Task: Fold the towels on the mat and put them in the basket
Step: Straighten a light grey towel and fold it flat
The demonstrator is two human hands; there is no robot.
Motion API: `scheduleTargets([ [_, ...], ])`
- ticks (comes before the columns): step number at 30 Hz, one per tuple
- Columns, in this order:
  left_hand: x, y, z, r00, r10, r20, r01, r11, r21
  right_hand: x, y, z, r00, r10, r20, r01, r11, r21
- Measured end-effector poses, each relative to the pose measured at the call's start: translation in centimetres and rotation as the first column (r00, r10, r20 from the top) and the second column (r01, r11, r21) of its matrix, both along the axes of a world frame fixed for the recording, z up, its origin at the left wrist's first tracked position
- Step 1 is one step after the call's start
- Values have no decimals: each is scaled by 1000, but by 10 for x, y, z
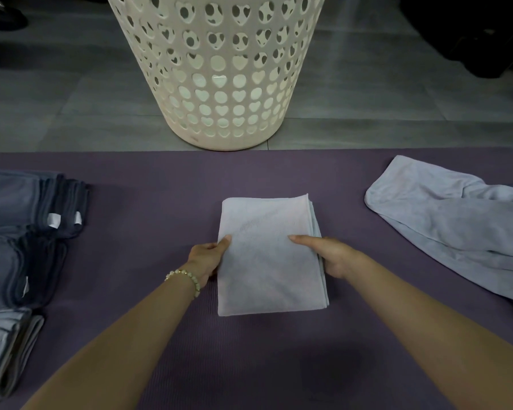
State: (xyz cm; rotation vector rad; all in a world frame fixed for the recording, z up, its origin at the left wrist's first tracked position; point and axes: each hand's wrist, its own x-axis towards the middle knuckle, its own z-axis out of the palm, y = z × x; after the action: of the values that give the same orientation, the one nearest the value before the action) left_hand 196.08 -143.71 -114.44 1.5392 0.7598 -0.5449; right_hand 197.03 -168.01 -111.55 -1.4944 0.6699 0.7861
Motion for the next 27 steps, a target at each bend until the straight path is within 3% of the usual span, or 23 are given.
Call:
scheduleTargets([
  [5,6,7,21,986,-119,-114,89,968,-234,1,-8,6,999,-10,-52,17,990,140],
  [8,23,12,39,984,-168,-67,141,944,-300,13,-6,19,999,-40,-1,39,984,176],
  [12,63,7,75,981,-89,170,114,983,-142,50,8,47,972,-114,204,79,983,168],
  [15,82,6,101,919,-87,384,74,996,48,69,19,66,914,-143,378,126,990,70],
  [18,72,10,106,881,-135,453,89,989,122,57,24,67,854,-140,502,157,988,9],
  [22,15,14,71,904,-218,367,152,968,200,-3,16,34,872,-74,483,109,993,-45],
  [27,-55,28,32,923,-376,80,360,918,164,-68,3,10,934,101,343,-36,981,-191],
])
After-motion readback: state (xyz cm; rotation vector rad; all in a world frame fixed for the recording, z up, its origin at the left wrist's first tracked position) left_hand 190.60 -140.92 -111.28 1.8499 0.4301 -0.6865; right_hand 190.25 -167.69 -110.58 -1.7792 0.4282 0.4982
